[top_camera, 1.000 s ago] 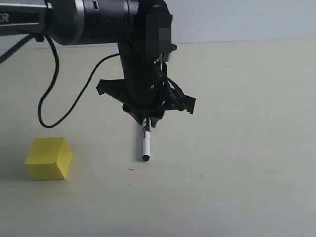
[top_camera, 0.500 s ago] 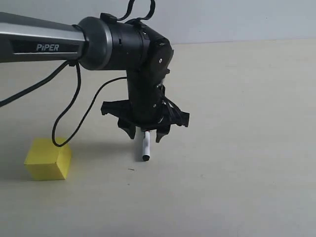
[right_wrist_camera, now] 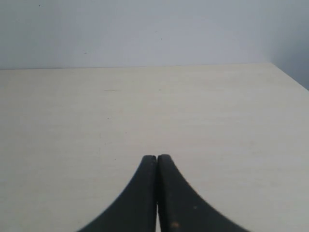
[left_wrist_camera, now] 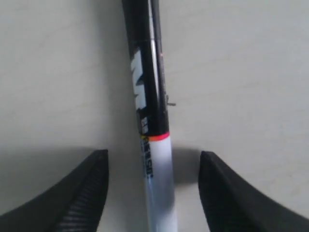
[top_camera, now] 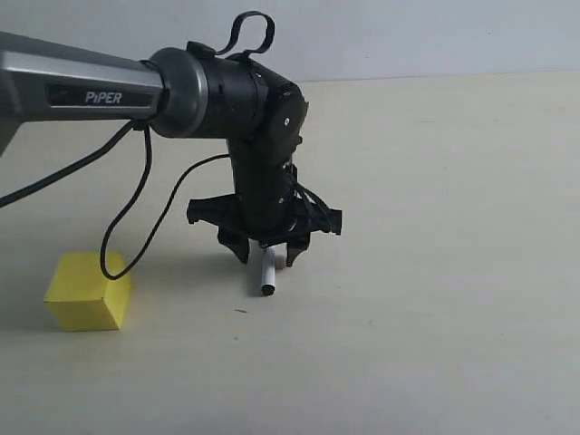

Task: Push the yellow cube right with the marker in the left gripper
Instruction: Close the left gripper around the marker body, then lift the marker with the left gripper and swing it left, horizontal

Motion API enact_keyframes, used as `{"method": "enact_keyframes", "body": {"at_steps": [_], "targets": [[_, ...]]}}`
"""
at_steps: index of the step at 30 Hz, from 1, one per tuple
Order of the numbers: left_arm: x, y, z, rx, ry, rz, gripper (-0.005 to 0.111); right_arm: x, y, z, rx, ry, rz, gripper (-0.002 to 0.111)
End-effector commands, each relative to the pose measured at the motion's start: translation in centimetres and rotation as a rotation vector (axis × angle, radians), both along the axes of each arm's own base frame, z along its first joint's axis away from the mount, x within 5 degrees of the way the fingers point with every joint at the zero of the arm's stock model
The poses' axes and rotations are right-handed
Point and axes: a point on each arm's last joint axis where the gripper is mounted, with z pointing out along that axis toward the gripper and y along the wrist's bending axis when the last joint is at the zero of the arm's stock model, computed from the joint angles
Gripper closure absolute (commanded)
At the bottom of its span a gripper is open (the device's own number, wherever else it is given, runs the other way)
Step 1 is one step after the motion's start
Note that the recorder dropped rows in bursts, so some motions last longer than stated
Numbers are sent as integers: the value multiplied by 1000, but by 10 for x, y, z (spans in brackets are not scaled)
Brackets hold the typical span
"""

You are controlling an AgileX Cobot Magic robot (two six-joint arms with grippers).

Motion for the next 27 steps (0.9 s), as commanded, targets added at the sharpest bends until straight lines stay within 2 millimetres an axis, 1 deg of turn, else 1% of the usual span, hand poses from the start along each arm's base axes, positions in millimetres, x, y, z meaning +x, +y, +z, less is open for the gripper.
{"method": "enact_keyframes", "body": {"at_steps": [1, 6, 8, 10, 16, 17, 18, 20, 23, 27], "targets": [[2, -1, -1, -10, -1, 12, 52, 0, 0, -1, -11, -6, -5, 108], [1, -1, -2, -12, 3, 14, 52, 0, 0, -1, -11, -6, -5, 108], [1, -2, -2, -13, 4, 16, 54, 0, 0, -1, -11, -6, -5, 108], [1, -1, -2, -13, 7, 17, 63, 0, 0, -1, -11, -6, -5, 108], [-1, 0, -1, 0, 27, 21, 103, 0, 0, -1, -11, -6, -5, 108], [-1, 0, 0, 3, 30, 21, 107, 0, 0, -1, -11, -6, -5, 108], [-1, 0, 2, 1, 29, 21, 107, 0, 0, -1, -11, -6, -5, 108], [-2, 1, 9, -3, 24, 15, 107, 0, 0, -1, -11, -6, -5, 108], [-4, 3, 29, -15, 9, -11, 107, 0, 0, -1, -11, -6, -5, 108], [-10, 10, 71, -34, -34, -95, 107, 0, 0, -1, -11, -6, -5, 108]]}}
